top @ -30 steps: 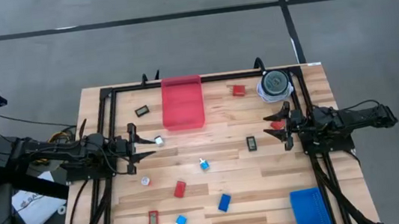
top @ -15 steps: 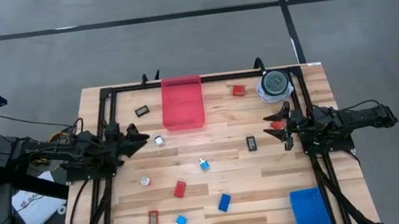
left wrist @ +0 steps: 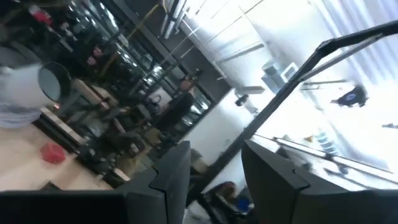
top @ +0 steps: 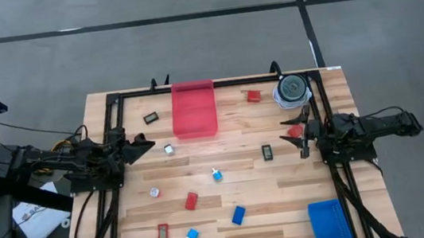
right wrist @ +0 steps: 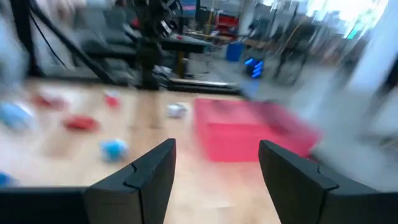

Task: Pick & Place Office items
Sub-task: Put the bottom red charger adapter into the red bin

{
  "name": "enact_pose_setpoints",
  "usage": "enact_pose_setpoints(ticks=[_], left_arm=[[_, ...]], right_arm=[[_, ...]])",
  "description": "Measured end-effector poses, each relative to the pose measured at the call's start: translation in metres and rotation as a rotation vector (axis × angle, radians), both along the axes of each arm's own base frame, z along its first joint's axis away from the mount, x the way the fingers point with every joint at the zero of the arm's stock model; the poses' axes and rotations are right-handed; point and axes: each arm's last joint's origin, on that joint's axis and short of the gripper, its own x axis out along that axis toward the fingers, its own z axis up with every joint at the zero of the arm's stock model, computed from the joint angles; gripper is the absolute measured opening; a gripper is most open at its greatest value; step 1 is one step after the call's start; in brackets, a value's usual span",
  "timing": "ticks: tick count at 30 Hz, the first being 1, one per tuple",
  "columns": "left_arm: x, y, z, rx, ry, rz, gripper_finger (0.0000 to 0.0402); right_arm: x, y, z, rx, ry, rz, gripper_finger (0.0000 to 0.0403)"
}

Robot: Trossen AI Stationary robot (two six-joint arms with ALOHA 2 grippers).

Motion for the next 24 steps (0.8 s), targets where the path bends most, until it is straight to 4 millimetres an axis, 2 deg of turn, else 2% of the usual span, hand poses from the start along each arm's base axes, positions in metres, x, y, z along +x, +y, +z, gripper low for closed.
enact_pose_setpoints(ticks=[3, 7, 8, 12, 15, 24], left_arm=[[0.003, 0.003, -0.005, -0.035, 0.06, 0.123, 0.0142], [0.006, 0.006, -0.004, -0.091, 0.046, 0.207, 0.0142], [0.006, 0.006, -0.004, -0.094, 0.04, 0.212, 0.0142], [0.013, 0.005, -0.008, -0.152, 0.071, 0.193, 0.0142], [0.02, 0.005, -0.015, -0.209, 0.119, 0.178, 0.0142], [0.039, 0.002, -0.039, -0.409, 0.275, 0.125, 0.0142]], right_arm=[[0.0, -0.001, 0.002, -0.075, -0.007, -0.009, 0.0223], [0.0, -0.001, 0.011, 0.095, -0.15, -0.011, 0.0223], [0.0, -0.001, 0.016, 0.177, -0.22, -0.006, 0.0223], [-0.004, -0.001, 0.032, 0.71, -0.514, 0.072, 0.0223], [-0.007, -0.002, 0.041, 0.97, -0.655, 0.149, 0.0223], [-0.015, -0.006, 0.053, 1.113, -0.866, 0.167, 0.0223]])
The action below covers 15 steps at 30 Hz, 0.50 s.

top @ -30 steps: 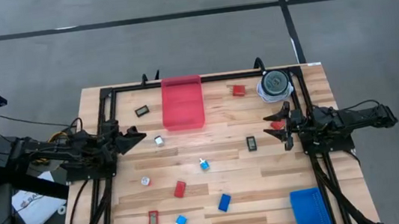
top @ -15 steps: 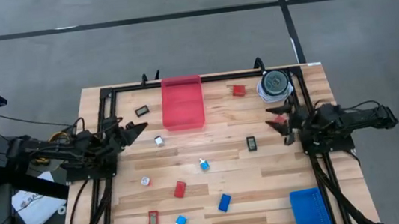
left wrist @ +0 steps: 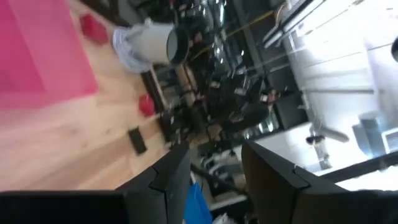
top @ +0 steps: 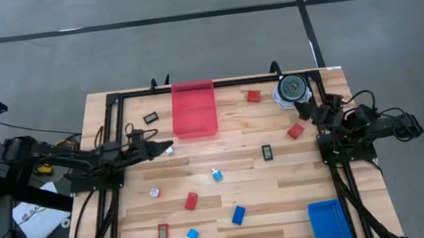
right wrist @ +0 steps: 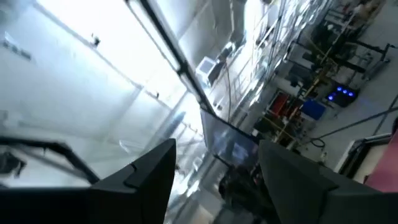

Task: Pick & Place Office items
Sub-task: Put the bottom red charger adapter into the red bin

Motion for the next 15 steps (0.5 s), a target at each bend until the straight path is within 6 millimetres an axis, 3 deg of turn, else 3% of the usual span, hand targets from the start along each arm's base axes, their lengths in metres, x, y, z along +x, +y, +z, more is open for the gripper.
enact_pose_setpoints(ticks=[8, 15], left_arm=[[0.012, -0.009, 0.0, 0.019, -0.041, -0.112, 0.0142], [0.025, -0.016, 0.025, 0.18, -0.228, -0.241, 0.0135]], right_arm=[[0.0, 0.002, 0.001, 0.11, -0.06, 0.11, 0.0223], [0.006, 0.008, -0.002, 0.113, -0.015, 0.21, 0.0223]])
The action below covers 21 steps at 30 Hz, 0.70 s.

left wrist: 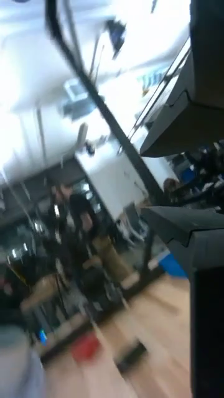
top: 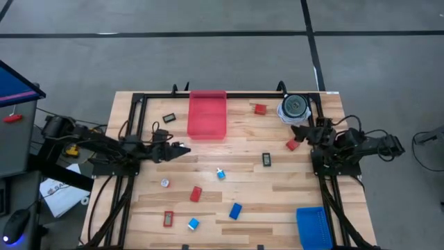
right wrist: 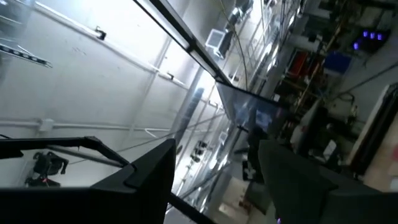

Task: Pick & Place Office items
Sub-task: Put the bottom red charger adapter into the red bin

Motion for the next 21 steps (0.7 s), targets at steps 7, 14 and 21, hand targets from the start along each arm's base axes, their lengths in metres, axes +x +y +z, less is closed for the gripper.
enact_pose_setpoints(ticks=[7, 14, 21], left_arm=[[0.011, 0.001, 0.029, 0.21, -0.115, 0.109, 0.0122], [0.006, 0.004, 0.053, 0.332, -0.255, 0.295, 0.0134], [-0.015, 0.011, 0.072, 0.425, -0.312, 0.535, 0.0141]], right_arm=[[0.012, 0.012, 0.02, 0.057, 0.012, 0.115, 0.0223], [0.039, 0.041, 0.112, -0.106, 0.101, -0.005, 0.0223], [0.07, 0.089, 0.143, -0.027, 0.606, -0.2, 0.0223]])
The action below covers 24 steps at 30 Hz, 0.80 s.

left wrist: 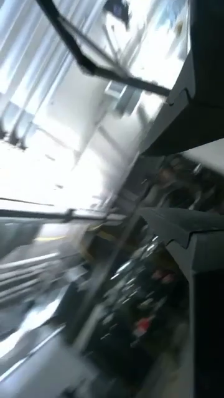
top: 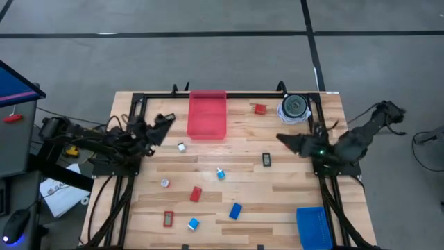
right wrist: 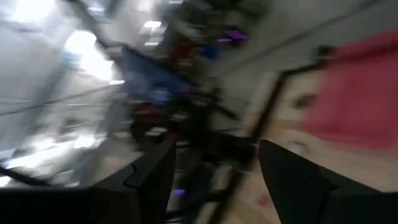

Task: Pick & Place Office items
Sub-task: Put the bottom red charger adapter into the red bin

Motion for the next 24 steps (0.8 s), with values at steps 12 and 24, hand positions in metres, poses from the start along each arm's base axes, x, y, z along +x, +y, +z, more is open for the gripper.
enact_pose_setpoints(ticks=[12, 24], left_arm=[[-0.041, 0.008, 0.029, 0.066, 0.026, 0.178, 0.0143], [-0.049, 0.007, 0.065, 0.156, 0.138, 0.134, 0.0143]], right_arm=[[0.062, 0.036, -0.022, 0.289, 0.468, -0.216, 0.0203], [0.122, -0.001, -0.093, 0.366, 0.932, -0.525, 0.0189]])
